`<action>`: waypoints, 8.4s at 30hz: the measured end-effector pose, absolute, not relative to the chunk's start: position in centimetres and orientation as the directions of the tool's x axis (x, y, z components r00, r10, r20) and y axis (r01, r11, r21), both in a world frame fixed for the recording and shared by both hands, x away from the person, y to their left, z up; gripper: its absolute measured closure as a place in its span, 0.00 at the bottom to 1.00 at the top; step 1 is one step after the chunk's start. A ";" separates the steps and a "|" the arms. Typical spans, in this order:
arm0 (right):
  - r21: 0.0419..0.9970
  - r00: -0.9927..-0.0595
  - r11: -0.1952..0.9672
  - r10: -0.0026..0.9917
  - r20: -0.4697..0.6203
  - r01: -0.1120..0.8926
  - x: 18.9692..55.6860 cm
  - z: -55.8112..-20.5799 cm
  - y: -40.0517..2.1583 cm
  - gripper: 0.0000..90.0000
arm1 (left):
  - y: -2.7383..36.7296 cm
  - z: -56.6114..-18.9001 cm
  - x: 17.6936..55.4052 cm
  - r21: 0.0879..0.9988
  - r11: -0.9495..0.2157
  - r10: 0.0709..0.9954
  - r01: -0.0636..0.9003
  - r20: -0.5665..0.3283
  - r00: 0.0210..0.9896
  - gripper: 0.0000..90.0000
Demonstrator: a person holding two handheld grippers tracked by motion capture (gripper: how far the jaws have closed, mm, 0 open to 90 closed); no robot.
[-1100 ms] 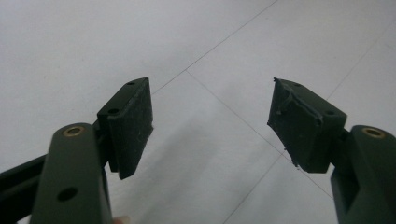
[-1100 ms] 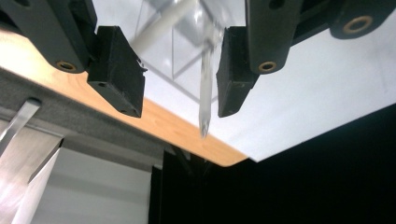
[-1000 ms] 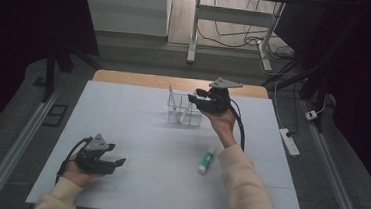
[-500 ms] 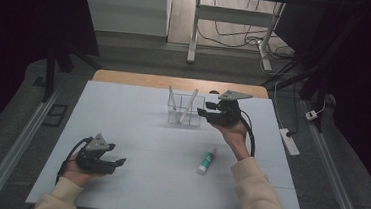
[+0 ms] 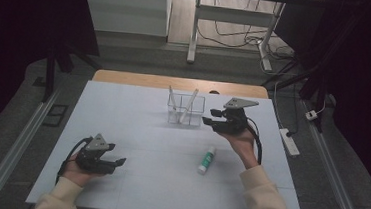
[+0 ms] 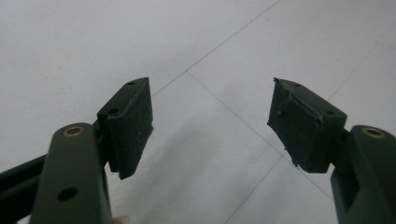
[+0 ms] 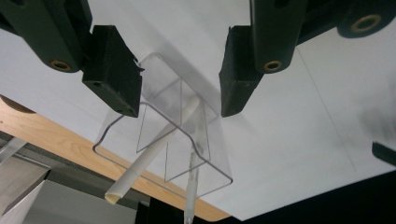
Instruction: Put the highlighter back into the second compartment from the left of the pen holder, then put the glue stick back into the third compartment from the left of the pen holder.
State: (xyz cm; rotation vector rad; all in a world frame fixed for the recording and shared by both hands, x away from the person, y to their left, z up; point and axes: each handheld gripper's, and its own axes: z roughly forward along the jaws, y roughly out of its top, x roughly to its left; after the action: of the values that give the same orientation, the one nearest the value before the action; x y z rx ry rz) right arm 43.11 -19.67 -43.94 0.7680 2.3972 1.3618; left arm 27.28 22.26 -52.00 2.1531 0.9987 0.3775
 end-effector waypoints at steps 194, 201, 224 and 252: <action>0.738 -0.610 0.350 0.786 0.104 0.577 37.6 -46.6 -19.9 0.72 | 22.7 -52.3 27.6 0.717 -0.445 0.745 0.537 -0.037 0.666 0.34; 0.767 -0.621 0.337 0.778 0.100 0.546 37.5 -46.3 -20.1 0.72 | 22.7 -52.3 27.6 0.716 -0.446 0.746 0.537 -0.035 0.665 0.34; 0.832 -0.635 0.288 0.766 0.098 0.475 37.6 -45.5 -20.6 0.72 | 22.8 -52.3 27.6 0.715 -0.445 0.749 0.538 -0.032 0.662 0.34; 0.888 -0.643 0.209 0.757 0.118 0.409 38.9 -43.6 -19.9 0.72 | 22.9 -52.2 27.6 0.718 -0.442 0.751 0.538 -0.032 0.659 0.34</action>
State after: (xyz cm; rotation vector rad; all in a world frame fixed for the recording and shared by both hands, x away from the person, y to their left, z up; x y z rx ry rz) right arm 38.91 -19.95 -43.59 1.0906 2.1474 1.4093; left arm 27.60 22.90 -52.22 2.1539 0.9934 0.3800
